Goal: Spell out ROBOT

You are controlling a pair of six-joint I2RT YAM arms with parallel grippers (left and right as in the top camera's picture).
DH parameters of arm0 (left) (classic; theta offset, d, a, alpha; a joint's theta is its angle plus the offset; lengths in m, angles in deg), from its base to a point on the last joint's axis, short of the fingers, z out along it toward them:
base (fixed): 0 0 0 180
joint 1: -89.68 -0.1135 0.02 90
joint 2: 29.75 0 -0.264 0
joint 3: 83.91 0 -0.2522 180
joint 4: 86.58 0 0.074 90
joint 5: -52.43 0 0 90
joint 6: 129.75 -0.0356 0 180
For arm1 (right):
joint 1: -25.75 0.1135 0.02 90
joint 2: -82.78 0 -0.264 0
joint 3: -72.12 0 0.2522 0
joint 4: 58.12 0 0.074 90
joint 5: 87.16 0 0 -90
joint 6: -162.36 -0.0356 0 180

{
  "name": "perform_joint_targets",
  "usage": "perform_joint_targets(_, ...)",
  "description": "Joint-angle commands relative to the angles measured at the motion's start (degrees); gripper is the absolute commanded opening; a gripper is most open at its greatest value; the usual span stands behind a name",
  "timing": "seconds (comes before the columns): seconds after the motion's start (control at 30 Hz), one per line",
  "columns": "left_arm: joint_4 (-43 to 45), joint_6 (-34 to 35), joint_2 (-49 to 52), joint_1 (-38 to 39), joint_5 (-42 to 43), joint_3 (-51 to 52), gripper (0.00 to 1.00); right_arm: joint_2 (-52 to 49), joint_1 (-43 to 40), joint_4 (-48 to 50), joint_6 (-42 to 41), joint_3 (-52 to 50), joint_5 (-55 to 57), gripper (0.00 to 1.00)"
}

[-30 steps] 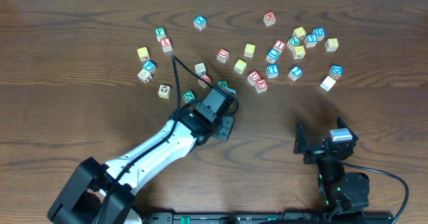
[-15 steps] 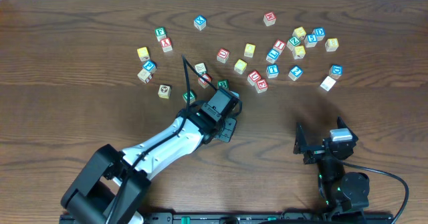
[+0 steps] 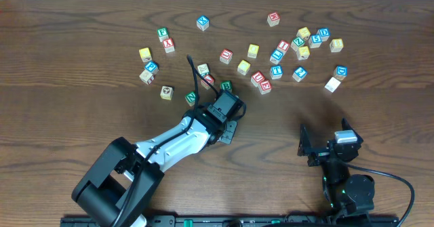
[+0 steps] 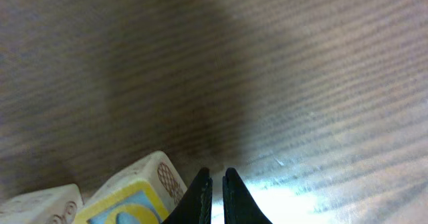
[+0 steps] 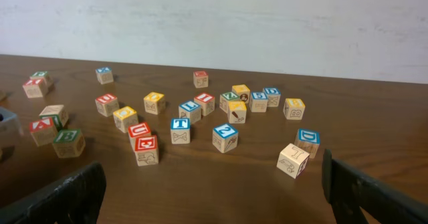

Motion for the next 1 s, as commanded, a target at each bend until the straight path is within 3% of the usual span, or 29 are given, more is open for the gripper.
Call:
perform_joint_targets(0.0, 0.96, 1.84, 0.33, 0.02, -2.71, -0.07, 0.08, 0.31, -0.35, -0.26, 0.63, -0.04, -0.15, 0.99)
perform_joint_targets(0.23, 1.62, 6.43, 0.33, 0.04, -3.76, -0.07, 0.08, 0.31, -0.35, -0.26, 0.63, -0.04, -0.15, 0.99)
perform_joint_targets(0.97, 1.77, 10.58, 0.33, 0.02, -7.19, -0.07, 0.08, 0.31, -0.35, -0.26, 0.63, -0.04, -0.15, 0.99)
